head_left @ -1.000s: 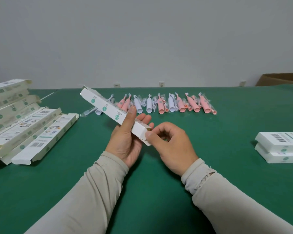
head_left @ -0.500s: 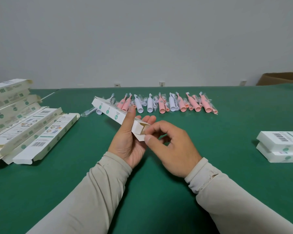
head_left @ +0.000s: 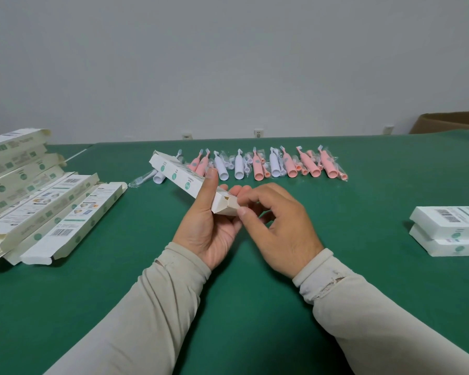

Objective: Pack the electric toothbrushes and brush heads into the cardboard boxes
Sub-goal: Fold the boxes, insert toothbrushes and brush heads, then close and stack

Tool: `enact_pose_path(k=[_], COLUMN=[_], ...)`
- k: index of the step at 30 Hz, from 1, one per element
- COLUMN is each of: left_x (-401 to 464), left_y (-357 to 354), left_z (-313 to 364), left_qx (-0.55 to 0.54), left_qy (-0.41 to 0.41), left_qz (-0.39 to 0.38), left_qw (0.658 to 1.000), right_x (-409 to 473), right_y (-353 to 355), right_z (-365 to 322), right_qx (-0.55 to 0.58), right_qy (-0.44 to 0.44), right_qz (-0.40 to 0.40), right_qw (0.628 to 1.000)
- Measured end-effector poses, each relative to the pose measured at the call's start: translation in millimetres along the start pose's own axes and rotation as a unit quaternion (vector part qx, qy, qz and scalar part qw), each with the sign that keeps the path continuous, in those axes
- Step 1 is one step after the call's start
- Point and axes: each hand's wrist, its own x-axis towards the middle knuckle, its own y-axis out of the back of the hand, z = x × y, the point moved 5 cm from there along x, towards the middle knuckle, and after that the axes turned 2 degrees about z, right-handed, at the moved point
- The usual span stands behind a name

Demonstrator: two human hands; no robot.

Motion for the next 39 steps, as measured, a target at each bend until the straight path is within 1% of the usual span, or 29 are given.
enact_pose_path(k=[6,10,13,15,17,18,19,20,21,22,23,24,25,26,28,30,31,32,33,35,36,37,39], left_x=[-4,-7,-9,-10,-10,-10,-10,-10,-8,-7,-4,-3,-2,-1,1,-1,-2,-5,-8,-13,-15,-15,-14], left_y=[-4,-6,-6,-5,-3,-2,0,3,7,11,13,15,16,18,20,20,18,15,10,-2,-7,-9,-8], left_z=[0,-2,-10,-12,-10,-8,-4,3,12,20,26,28,30,30,30,28,27,27,26,25,25,27,30], left_qx=[0.015,0.058,0.072,0.063,0.061,0.093,0.166,0.284,0.440,0.594,0.707,0.771,0.802,0.815,0.829,0.835,0.840,0.847,0.856,0.868,0.870,0.871,0.872], left_qy=[0.003,0.011,0.057,0.078,0.069,0.052,0.020,-0.025,-0.085,-0.143,-0.180,-0.194,-0.193,-0.190,-0.185,-0.176,-0.179,-0.191,-0.211,-0.259,-0.277,-0.285,-0.278], left_qz=[-0.016,-0.028,-0.023,-0.012,-0.008,0.002,0.019,0.039,0.064,0.085,0.084,0.073,0.062,0.054,0.041,0.037,0.042,0.048,0.053,0.054,0.054,0.055,0.054], left_qw=[1.000,0.998,0.995,0.995,0.996,0.994,0.986,0.958,0.892,0.787,0.678,0.602,0.563,0.545,0.526,0.520,0.511,0.494,0.469,0.420,0.404,0.396,0.400], right_x=[0,1,1,2,3,4,5,7,8,9,9,10,10,9,8,7,6,6,5,3,2,1,1], right_y=[2,4,8,8,8,8,9,12,16,20,23,26,27,27,28,28,27,25,22,13,8,5,4], right_z=[3,5,7,9,10,12,15,19,24,29,34,39,44,48,54,57,58,58,57,54,53,51,51], right_qx=[-0.008,-0.012,-0.048,-0.054,-0.016,0.021,0.050,0.068,0.083,0.102,0.129,0.159,0.195,0.223,0.251,0.259,0.262,0.270,0.282,0.298,0.296,0.294,0.311], right_qy=[-0.008,-0.030,-0.059,-0.068,-0.081,-0.098,-0.116,-0.132,-0.152,-0.178,-0.210,-0.243,-0.275,-0.301,-0.333,-0.349,-0.351,-0.352,-0.354,-0.360,-0.360,-0.361,-0.376], right_qz=[-0.004,0.005,0.032,0.027,0.015,0.015,0.026,0.048,0.076,0.104,0.124,0.135,0.134,0.129,0.123,0.127,0.126,0.120,0.108,0.064,0.036,0.014,0.011], right_qw=[1.000,0.999,0.997,0.996,0.996,0.995,0.992,0.988,0.982,0.973,0.961,0.947,0.932,0.918,0.900,0.892,0.890,0.888,0.885,0.882,0.884,0.885,0.873])
